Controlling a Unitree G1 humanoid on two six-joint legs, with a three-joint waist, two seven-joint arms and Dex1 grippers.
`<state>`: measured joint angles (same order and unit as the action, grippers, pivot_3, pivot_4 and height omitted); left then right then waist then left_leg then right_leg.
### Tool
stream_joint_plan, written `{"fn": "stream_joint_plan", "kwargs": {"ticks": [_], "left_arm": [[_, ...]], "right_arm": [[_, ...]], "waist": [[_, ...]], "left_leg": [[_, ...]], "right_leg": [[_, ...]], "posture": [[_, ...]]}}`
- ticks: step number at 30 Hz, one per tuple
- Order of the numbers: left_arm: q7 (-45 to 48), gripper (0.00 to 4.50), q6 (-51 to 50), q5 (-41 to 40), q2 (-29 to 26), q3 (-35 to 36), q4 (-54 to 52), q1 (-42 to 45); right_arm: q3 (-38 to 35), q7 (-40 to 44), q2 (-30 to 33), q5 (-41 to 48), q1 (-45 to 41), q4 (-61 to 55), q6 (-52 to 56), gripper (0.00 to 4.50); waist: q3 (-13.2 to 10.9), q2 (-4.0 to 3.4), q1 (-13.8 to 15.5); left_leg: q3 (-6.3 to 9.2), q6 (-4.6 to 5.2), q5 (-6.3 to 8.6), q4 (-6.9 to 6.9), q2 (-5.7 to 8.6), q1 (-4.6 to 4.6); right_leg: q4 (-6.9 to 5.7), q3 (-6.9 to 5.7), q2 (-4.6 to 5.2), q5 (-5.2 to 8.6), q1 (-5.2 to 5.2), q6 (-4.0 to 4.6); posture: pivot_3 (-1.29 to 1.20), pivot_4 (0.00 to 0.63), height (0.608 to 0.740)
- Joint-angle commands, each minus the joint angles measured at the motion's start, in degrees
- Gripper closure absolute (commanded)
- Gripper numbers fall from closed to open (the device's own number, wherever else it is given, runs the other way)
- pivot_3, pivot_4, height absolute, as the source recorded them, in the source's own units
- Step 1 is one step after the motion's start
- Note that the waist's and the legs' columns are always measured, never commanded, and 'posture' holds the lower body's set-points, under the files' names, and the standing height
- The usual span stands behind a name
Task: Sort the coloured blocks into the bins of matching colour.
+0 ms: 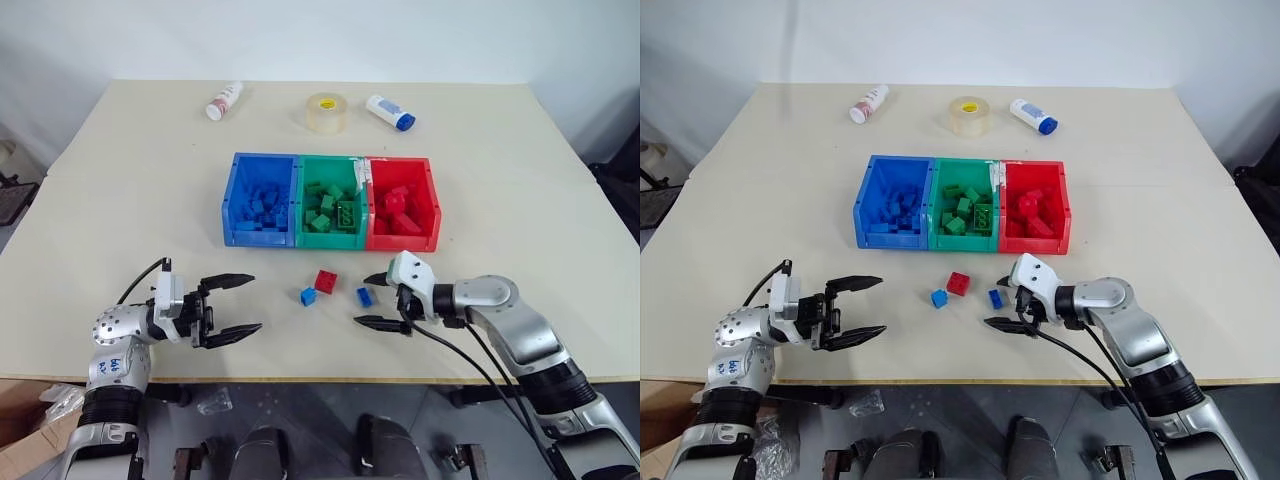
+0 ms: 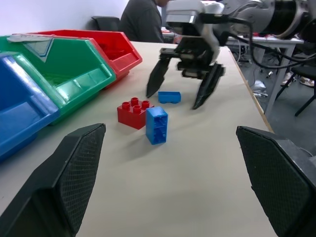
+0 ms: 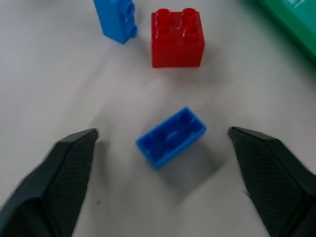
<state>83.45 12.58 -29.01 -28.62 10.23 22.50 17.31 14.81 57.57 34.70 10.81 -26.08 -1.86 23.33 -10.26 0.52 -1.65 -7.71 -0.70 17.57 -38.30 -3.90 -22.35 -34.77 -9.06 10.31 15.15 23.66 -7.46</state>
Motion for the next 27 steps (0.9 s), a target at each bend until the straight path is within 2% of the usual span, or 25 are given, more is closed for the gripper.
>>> {"fn": "stream_joint_plan", "kwargs": {"ticks": [1,5,7,12,15,18,22,27], "left_arm": [[-0.8,0.00,0.1,-1.1,-1.0,1.3,-3.4,-1.7],[-1.5,0.00,-0.1,-1.5,-1.1,1.6,-5.3,-3.7],[-1.8,0.00,-0.2,-1.6,-1.1,1.6,-5.7,-4.2],[-2.4,0.00,-0.3,-1.6,-1.1,1.5,-5.9,-4.3],[-2.6,0.00,-0.2,-1.5,-0.9,1.3,-5.3,-3.8],[-2.8,0.00,-0.1,-1.3,-0.5,1.0,-4.7,-3.1],[-3.0,0.00,0.2,-1.0,-0.1,0.7,-3.9,-2.3],[-3.4,0.00,0.6,-0.7,0.3,0.6,-3.9,-1.9]], "right_arm": [[0.5,0.9,-0.1,-0.5,0.4,0.3,-0.7,1.29],[-0.7,1.3,0.2,0.3,0.9,-1.4,-0.8,2.56],[-1.6,1.2,0.0,1.1,0.8,-2.5,-0.6,3.06],[-4.1,1.1,-1.9,5.2,-2.4,-5.8,1.5,3.06],[-5.0,-0.4,-5.2,7.0,-7.3,-5.1,2.4,3.06],[-4.0,-2.0,-10.0,5.7,-14.3,1.0,0.1,3.06],[-2.8,-4.7,-18.2,2.2,-24.5,15.2,-7.4,3.06],[-4.4,-12.2,-27.5,-2.7,-36.7,37.4,-19.9,1.30]], "waist": [[0.0,0.00,0.0],[0.0,0.00,0.0],[0.0,0.00,0.0],[0.0,0.00,0.0],[0.0,0.00,-0.2],[0.0,-0.01,-0.3],[0.0,-0.01,-0.4],[0.0,-0.01,-1.0]], "left_leg": [[0.00,0.00,0.00,0.00,0.00,0.02],[0.00,0.00,0.00,0.01,0.00,0.01],[0.00,0.00,0.00,0.01,0.00,0.01],[0.00,0.01,0.00,0.00,0.00,0.00],[-0.01,0.01,0.00,0.01,-0.01,0.01],[-0.01,-0.01,-0.01,0.02,-0.02,0.02],[-0.03,-0.02,-0.01,0.01,-0.02,0.02],[-0.05,-0.04,-0.03,0.07,-0.01,0.00]], "right_leg": [[-0.02,0.00,0.00,0.00,0.00,0.00],[-0.01,0.01,0.00,0.00,0.00,0.00],[-0.01,0.01,0.00,0.00,0.00,0.00],[-0.02,0.01,0.00,0.00,0.01,0.00],[-0.02,0.02,0.00,0.00,0.02,0.00],[-0.11,0.02,-0.01,0.01,0.06,0.02],[-0.14,0.03,-0.01,0.01,0.06,0.02],[-0.13,0.02,-0.01,0.01,0.08,0.02]], "posture": [[0.00,0.150,0.740],[0.00,0.150,0.740],[0.00,0.150,0.740],[0.00,0.150,0.740],[0.00,0.150,0.740],[0.00,0.150,0.740],[0.00,0.150,0.740],[0.00,0.150,0.740]]}}
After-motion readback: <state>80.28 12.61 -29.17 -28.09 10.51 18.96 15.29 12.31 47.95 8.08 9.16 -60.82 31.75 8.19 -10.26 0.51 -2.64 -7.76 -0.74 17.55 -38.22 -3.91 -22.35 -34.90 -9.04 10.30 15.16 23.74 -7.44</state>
